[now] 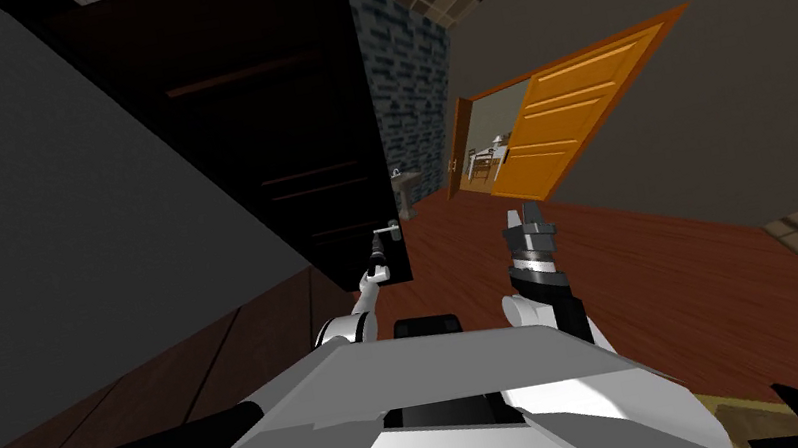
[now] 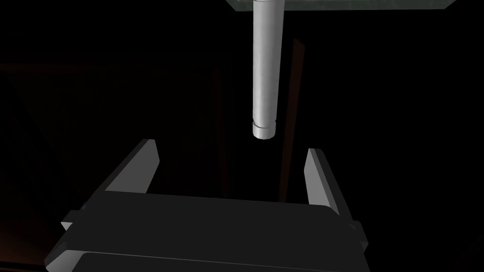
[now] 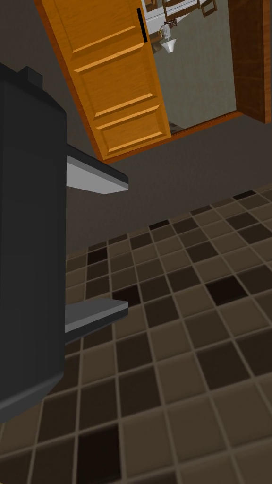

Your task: Push the door open

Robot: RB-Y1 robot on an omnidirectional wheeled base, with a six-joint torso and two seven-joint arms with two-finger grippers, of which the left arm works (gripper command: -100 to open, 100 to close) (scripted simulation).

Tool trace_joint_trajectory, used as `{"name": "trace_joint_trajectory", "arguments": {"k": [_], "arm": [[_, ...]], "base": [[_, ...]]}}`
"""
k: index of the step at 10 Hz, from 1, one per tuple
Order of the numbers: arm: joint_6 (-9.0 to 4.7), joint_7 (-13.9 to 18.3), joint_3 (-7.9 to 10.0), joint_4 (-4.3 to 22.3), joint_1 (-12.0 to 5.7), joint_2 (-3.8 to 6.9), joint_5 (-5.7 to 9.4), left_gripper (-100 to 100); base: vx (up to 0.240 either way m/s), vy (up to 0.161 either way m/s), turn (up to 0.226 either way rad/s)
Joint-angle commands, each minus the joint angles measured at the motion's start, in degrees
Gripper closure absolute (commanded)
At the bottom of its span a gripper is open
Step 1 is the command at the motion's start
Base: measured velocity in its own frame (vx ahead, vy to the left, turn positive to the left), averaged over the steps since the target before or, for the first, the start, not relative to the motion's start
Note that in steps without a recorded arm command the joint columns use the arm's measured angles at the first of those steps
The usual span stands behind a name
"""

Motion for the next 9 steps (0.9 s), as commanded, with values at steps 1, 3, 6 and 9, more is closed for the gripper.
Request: {"name": "trace_joint_trajectory", "arguments": {"k": [1,3,6,9], "arm": [[-0.39,0.02,0.18,0.64,-0.32,1.44,0.08,-100],[-0.51,-0.03,0.42,0.74,-0.35,1.75,0.14,-100],[-0.63,-0.08,0.69,0.86,-0.39,-1.17,0.22,-100],[-1.21,0.04,0.76,1.54,-0.51,-0.38,0.27,100]], "base": [[0.191,0.044,-0.020],[0.263,-0.058,-0.029],[0.190,-0.064,-0.017],[0.006,-0.004,-0.003]]}}
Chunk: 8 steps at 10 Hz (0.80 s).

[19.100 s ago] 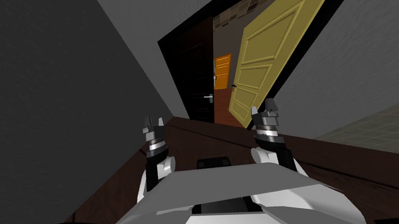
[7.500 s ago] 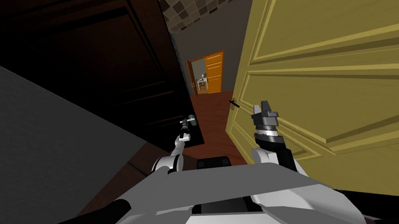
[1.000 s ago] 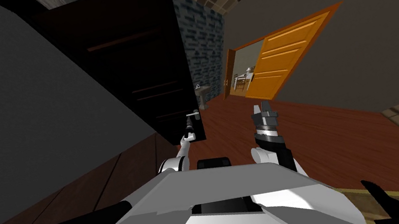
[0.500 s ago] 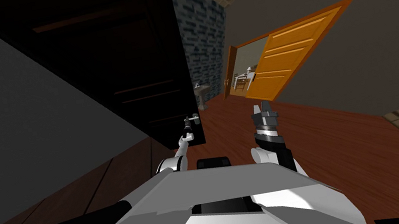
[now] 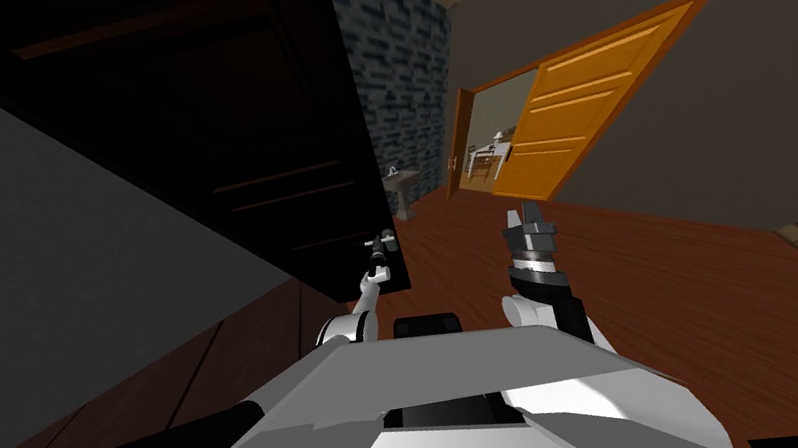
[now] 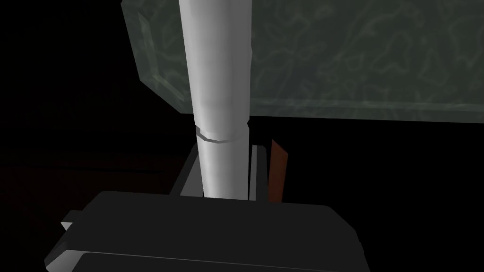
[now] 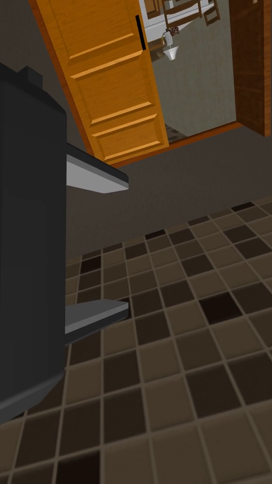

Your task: Push the door open

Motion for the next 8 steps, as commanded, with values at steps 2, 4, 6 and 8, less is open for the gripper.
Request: {"name": "trace_joint_trajectory", "arguments": {"k": [2,4,6,8], "arm": [[-0.05,-0.04,-0.01,0.00,0.01,0.05,-0.03,100],[-0.05,-0.04,-0.01,0.00,0.01,0.05,-0.03,100],[0.13,-0.43,1.21,-0.03,0.11,1.84,0.43,100],[0.21,-0.82,2.38,-0.15,0.14,2.89,0.86,100]], "base": [[-0.011,0.005,-0.005],[0.000,0.000,0.000],[0.107,-0.084,0.037],[0.170,-0.124,0.061]]}}
